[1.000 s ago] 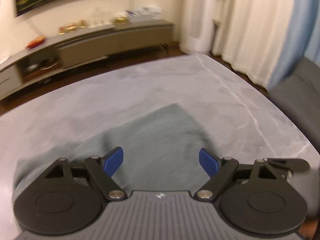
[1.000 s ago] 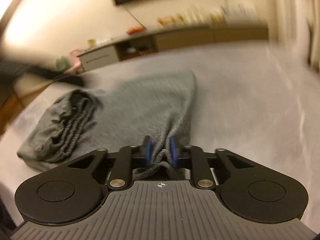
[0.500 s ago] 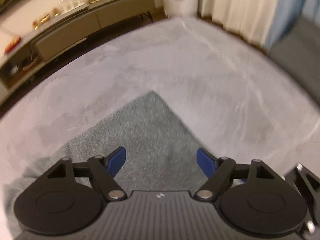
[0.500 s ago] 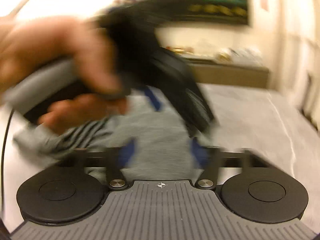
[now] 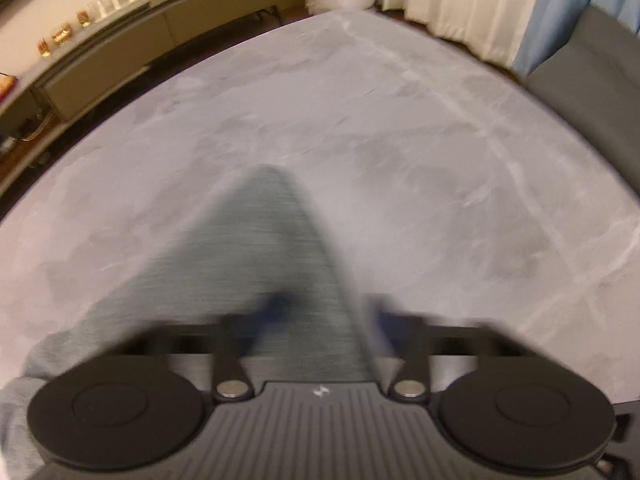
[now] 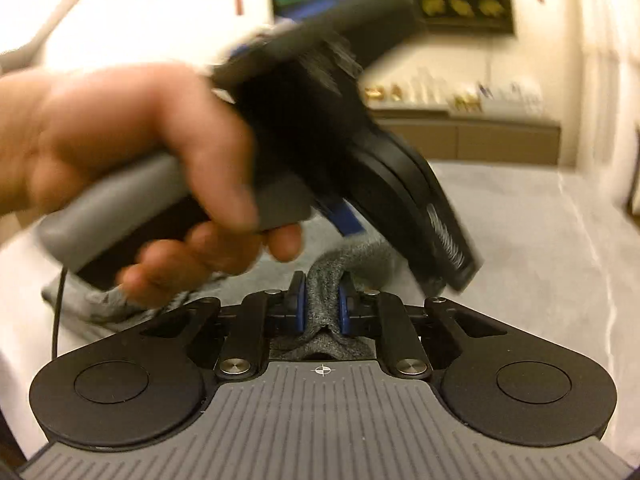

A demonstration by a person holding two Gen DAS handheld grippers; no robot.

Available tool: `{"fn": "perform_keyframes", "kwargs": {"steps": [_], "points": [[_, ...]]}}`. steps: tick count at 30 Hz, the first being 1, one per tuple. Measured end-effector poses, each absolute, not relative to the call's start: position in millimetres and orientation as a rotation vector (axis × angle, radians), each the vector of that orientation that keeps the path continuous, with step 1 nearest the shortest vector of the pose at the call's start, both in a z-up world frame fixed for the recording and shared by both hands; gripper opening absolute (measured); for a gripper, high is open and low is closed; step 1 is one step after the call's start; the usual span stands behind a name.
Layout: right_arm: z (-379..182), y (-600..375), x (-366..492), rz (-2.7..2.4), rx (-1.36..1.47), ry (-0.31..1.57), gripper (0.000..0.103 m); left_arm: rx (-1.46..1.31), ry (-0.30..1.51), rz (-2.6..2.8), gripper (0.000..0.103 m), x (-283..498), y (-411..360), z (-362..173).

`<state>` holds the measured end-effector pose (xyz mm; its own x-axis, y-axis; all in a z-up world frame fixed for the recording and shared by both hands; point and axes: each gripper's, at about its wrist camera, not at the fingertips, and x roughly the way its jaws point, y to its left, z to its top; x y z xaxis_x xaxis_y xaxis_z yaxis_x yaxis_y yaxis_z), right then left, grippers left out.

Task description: Fold clothes

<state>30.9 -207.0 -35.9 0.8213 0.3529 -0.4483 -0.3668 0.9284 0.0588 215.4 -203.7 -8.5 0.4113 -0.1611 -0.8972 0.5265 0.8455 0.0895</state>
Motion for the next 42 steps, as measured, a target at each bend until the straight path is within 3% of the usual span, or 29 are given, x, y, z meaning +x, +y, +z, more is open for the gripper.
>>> {"fn": "perform_keyframes", "kwargs": {"steps": [2,4,6,12,14,17,19,22,26,30,34,38,42], "points": [[-39,-203,30,0.351,-0.045,0.46,0.026,0.296,1.035,-0.471,0.011,215,-179,4],[-39,-198,28,0.306,-0.067,0.437,0.071,0.191,0.981,-0.492,0.01,209,-145,25],[-32,-190,24,0.303,-0.083,0.399,0.081,0.091,0.929,-0.508,0.009,200,-109,47],[-12,-134,5,0.58,-0.106,0.312,0.079,-0.214,0.765,-0.43,0.009,150,50,89],[-13,-103,1,0.649,-0.159,0.313,0.079,-0.332,0.795,-0.335,0.012,146,110,61],[-25,-58,6,0.727,-0.243,0.362,0.077,-0.519,0.823,-0.223,0.029,137,177,9],[-36,-31,11,0.765,-0.313,0.397,0.075,-0.646,0.824,-0.155,0.032,129,213,-24],[-51,2,16,0.762,-0.428,0.412,0.076,-0.726,0.818,-0.117,0.039,133,219,-31],[-70,13,43,0.675,-0.643,0.448,0.07,-0.653,0.892,-0.172,0.045,146,186,-45],[-60,-25,102,0.436,-0.61,0.569,0.07,-0.506,0.924,-0.332,0.043,143,131,-40],[-39,-63,121,0.268,-0.586,0.616,0.063,-0.502,0.895,-0.336,0.041,143,127,-35],[-6,-59,86,0.276,-0.517,0.468,0.063,-0.496,0.872,-0.299,0.042,145,135,-40],[-3,-36,61,0.261,-0.674,0.314,0.061,-0.489,0.849,-0.261,0.046,146,144,-45]]}}
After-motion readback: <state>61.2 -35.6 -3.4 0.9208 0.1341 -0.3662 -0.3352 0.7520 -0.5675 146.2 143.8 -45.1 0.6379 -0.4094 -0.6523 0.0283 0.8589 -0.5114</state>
